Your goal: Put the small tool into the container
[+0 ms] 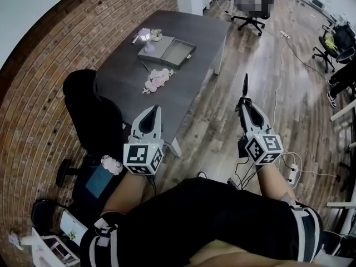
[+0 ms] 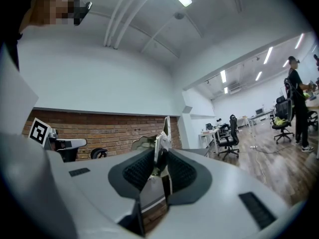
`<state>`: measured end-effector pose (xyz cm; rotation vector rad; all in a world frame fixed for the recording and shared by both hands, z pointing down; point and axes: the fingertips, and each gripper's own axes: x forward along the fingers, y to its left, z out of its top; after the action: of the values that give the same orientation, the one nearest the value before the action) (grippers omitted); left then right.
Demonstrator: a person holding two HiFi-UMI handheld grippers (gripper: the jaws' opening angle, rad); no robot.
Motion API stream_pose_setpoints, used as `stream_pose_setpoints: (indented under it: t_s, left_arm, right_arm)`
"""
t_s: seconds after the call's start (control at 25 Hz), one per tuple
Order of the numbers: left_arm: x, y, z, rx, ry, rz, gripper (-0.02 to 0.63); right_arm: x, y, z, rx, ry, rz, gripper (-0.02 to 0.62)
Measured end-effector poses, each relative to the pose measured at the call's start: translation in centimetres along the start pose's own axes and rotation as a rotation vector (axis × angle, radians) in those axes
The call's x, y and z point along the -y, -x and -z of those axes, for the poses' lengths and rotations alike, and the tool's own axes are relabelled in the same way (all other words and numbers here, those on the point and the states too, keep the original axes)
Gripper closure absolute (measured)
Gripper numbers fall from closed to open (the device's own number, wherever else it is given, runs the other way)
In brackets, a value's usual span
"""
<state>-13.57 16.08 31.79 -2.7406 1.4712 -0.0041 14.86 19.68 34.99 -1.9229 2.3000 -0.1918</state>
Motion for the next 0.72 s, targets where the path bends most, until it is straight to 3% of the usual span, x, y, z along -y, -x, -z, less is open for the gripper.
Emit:
stream_pose_setpoints:
  t_s: [0.36,0.72]
  left_arm:
    - [2.5,-5.8,-0.7,0.031,-0.012,0.005,0.597]
    - [4.0,-8.3,-1.5,0.048,-0.027,0.024,0.597]
  right_arm:
    - [3.9,-3.2,-1.9,0.033,0.018,-0.041,0.512]
    - [6.2,-3.7,-2.6,0.055,0.012,-0.034,0.512]
